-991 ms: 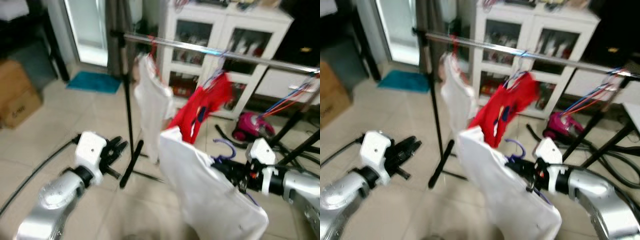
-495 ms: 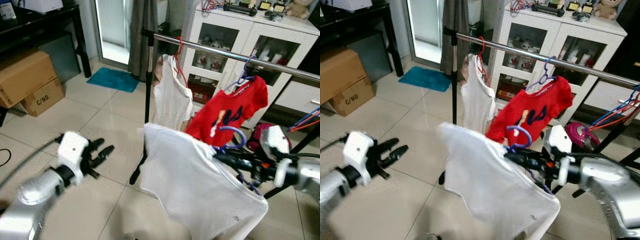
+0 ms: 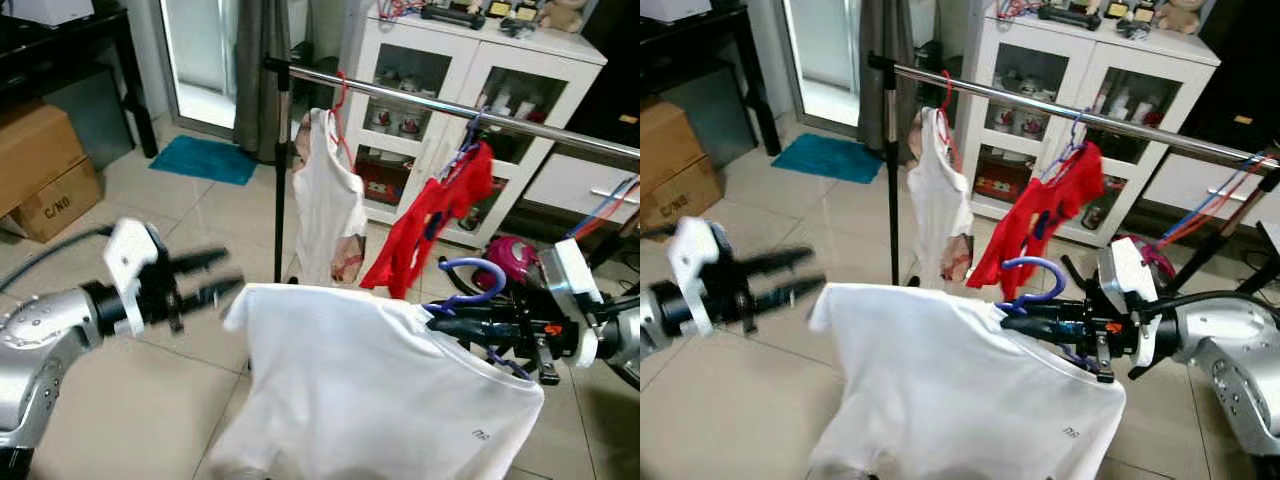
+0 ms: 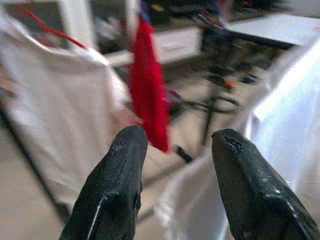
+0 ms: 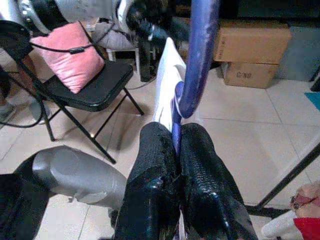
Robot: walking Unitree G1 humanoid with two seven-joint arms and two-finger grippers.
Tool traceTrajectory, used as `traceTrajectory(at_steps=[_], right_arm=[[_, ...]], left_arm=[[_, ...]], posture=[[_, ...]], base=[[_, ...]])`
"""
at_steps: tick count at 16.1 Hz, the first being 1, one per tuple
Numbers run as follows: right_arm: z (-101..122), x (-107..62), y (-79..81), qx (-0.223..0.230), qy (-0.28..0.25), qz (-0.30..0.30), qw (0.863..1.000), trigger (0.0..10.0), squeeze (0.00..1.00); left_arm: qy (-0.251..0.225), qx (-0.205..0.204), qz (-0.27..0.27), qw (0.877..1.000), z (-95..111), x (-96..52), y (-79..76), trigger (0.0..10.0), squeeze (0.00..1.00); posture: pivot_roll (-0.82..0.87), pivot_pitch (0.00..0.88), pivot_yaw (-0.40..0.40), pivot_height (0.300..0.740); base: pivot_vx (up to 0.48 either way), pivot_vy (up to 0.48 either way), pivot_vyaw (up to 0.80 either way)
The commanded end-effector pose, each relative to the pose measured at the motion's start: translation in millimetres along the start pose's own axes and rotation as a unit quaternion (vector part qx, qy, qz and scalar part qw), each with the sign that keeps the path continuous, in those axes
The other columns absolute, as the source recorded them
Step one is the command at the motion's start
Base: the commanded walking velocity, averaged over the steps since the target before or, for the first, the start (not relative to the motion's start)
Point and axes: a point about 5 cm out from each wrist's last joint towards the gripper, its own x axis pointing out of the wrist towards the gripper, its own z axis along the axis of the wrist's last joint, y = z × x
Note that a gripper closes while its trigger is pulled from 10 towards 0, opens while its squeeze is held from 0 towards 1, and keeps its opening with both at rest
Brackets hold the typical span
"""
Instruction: Hang hanger
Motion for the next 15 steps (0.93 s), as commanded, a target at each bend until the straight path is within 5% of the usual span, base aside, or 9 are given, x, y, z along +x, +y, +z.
traceTrajectory(at_steps=[1,5,10,11,12,13,14,15], right_arm=[[10.1,-3.8,-2.5,-0.021,-0.003,0.001,1.0,10.0,0.0],[17.4,-4.2,-6.1,-0.031,-0.003,0.017,0.999,10.0,0.0],[12.4,-9.3,-7.9,-0.029,0.02,0.01,0.999,10.0,0.0],[10.8,-10.1,-7.8,-0.026,0.024,0.01,0.999,10.0,0.0],[8.6,-10.5,-8.1,-0.025,0.031,0.008,0.999,10.0,0.0],[7.3,-10.6,-8.4,-0.024,0.036,0.007,0.999,10.0,0.0],[5.5,-10.3,-9.2,-0.025,0.041,0.005,0.999,10.0,0.0],[5.2,-10.2,-9.4,-0.026,0.042,0.005,0.999,10.0,0.0]], left_arm=[[0.006,-0.002,-0.028,1.0,0.5,1.7,-1.0,10.0,0.0],[0.034,-0.02,-0.126,0.991,-1.1,-2.1,-0.8,10.0,0.0],[0.032,-0.034,-0.12,0.992,12.3,-18.8,12.5,10.0,0.0],[0.037,-0.042,-0.12,0.991,14.6,-28.7,15.5,10.0,0.76],[0.055,-0.048,-0.131,0.989,14.6,-37.4,13.5,10.0,1.0],[0.07,-0.045,-0.138,0.987,13.4,-41.4,11.4,10.0,1.0],[0.092,-0.038,-0.154,0.983,10.5,-49.5,6.8,10.0,0.62],[0.095,-0.039,-0.157,0.982,10.0,-51.4,5.9,10.0,0.62]], posture=[[0.1,0.0,-0.067,0.74],[0.08,0.0,-0.053,0.74],[0.07,0.0,-0.04,0.74],[0.07,0.0,-0.04,0.74],[0.07,0.0,-0.042,0.74],[0.07,0.0,-0.042,0.74],[0.07,0.0,-0.045,0.74],[0.07,0.0,-0.046,0.74]], base=[[0.0,0.0,0.0],[0.0,0.0,0.0],[0.0,0.0,0.0],[0.0,0.0,0.0],[0.0,0.0,0.0],[0.0,0.0,0.0],[0.0,0.0,0.0],[0.0,0.0,0.0]])
